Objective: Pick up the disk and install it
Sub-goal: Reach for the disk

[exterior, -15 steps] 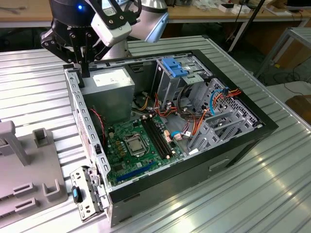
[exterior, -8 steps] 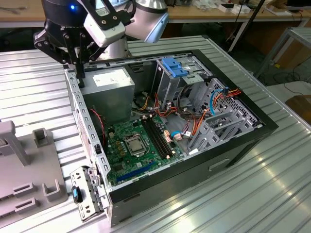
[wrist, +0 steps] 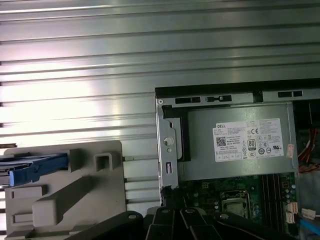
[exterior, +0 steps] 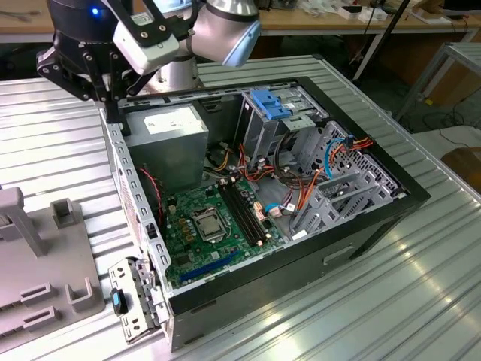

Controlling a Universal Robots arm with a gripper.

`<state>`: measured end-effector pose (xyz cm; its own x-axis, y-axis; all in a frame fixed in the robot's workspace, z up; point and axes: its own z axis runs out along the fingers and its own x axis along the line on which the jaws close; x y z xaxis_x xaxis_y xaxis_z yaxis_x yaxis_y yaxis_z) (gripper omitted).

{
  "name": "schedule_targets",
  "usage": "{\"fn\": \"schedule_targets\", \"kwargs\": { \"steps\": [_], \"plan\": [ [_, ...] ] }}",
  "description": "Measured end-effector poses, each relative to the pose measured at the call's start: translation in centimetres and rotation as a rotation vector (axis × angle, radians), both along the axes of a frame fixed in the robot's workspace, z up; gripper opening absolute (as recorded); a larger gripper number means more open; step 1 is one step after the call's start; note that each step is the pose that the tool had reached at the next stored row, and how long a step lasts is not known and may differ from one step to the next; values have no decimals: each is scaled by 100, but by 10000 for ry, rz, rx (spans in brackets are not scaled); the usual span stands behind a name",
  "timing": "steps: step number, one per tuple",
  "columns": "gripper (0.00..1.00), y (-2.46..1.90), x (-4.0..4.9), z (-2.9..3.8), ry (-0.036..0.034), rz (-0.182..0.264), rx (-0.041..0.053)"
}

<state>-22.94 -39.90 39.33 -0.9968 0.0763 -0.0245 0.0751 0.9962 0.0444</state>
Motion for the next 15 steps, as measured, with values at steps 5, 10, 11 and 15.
{"fn": "schedule_targets", "kwargs": {
  "steps": [5, 10, 11, 15],
  "plan": [
    [11, 0, -77, 0, 0, 1, 0],
    [11, 0, -169, 0, 0, 0, 0],
    [11, 0, -181, 0, 0, 0, 1],
    [11, 0, -253, 0, 0, 1, 0]
  ]
}}
